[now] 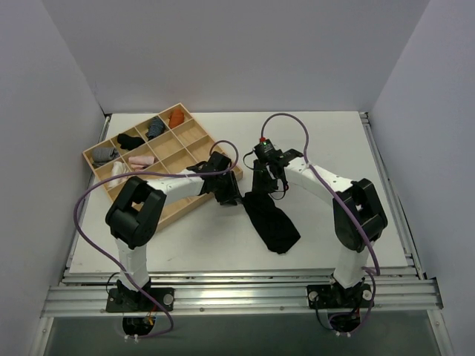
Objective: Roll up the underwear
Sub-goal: Fold the underwear
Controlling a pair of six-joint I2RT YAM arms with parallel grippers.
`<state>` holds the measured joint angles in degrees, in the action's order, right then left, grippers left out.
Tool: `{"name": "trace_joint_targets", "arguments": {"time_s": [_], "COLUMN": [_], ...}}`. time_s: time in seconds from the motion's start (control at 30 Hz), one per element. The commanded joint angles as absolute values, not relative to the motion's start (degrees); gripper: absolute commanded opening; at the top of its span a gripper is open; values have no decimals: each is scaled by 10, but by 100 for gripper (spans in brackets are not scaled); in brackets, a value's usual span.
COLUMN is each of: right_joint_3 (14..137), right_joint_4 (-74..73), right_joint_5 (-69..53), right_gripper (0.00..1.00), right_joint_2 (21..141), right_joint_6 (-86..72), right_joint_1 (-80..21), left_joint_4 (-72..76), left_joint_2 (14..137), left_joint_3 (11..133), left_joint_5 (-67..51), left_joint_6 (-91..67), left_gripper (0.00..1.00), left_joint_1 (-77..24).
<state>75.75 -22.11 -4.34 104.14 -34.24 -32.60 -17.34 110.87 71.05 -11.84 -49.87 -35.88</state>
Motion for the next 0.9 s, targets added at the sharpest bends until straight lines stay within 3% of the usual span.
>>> {"name": "trace_joint_targets", "arguments": {"time_s": [0.0, 0.63, 0.87], "right_joint_3": [754, 715, 716], "right_joint_4": [-232, -181, -178], "right_joint_5": [-40, -78, -78], "right_gripper": [24, 18, 23], "right_joint_2": [1020, 1064, 1071], "right_joint_6": [-312, -311, -311], "right_joint_1": [-325, -330, -334], "left_joint_4": [-147, -101, -110], "left_joint_2": [1062, 1112, 1126], "left_joint_3": [714, 737, 726], "left_joint_5": [-124, -175, -171], "left_joint_6": [-511, -520, -518], "left_gripper": [40, 40, 35], "left_joint_1": [-348, -345, -345]}}
